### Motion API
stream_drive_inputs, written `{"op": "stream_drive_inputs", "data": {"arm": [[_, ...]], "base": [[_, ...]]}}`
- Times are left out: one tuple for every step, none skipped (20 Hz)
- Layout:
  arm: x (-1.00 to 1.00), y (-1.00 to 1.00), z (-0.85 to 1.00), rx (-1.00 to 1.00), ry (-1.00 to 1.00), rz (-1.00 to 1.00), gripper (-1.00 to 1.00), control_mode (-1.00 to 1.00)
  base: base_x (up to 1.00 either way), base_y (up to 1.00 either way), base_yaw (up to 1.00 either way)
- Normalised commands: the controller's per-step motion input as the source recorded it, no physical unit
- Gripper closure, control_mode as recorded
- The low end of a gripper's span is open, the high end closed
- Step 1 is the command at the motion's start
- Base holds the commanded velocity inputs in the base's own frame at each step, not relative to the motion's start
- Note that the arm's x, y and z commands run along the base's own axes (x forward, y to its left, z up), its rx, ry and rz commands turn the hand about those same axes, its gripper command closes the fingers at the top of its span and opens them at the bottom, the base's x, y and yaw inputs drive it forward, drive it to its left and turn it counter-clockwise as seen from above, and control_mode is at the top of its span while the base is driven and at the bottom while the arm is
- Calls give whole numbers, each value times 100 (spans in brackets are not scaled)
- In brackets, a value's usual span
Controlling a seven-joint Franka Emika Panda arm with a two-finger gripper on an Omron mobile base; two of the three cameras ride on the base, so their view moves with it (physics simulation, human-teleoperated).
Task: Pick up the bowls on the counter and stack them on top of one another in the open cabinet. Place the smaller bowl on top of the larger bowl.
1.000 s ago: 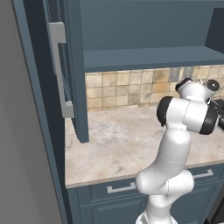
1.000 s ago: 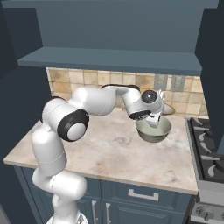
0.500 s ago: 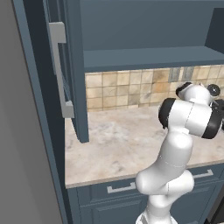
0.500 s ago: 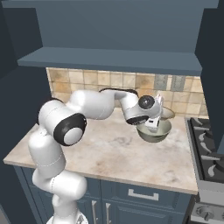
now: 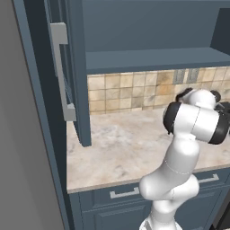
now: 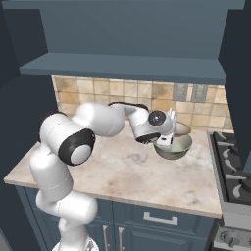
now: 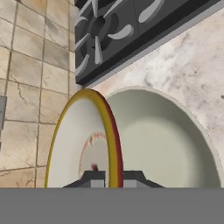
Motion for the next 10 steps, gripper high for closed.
{"op": "stream_drive_inputs", "data": {"arm": [[0, 21, -15, -3, 0, 0, 100, -100], [0, 10, -8, 0, 0, 0, 100, -100], [0, 6, -6, 0, 0, 0, 100, -100], [0, 3, -3, 0, 0, 0, 100, -100], [0, 0, 0, 0, 0, 0, 100, -100], [0, 0, 0, 0, 0, 0, 100, -100], [0, 0, 0, 0, 0, 0, 100, -100], [0, 0, -4, 0, 0, 0, 100, -100], [0, 0, -20, -3, 2, 0, 100, -100], [0, 0, -24, -4, 3, 0, 100, -100]], "base": [[0, 0, 0], [0, 0, 0], [0, 0, 0], [0, 0, 0], [0, 0, 0], [0, 0, 0], [0, 0, 0], [0, 0, 0], [0, 0, 0], [0, 0, 0]]}}
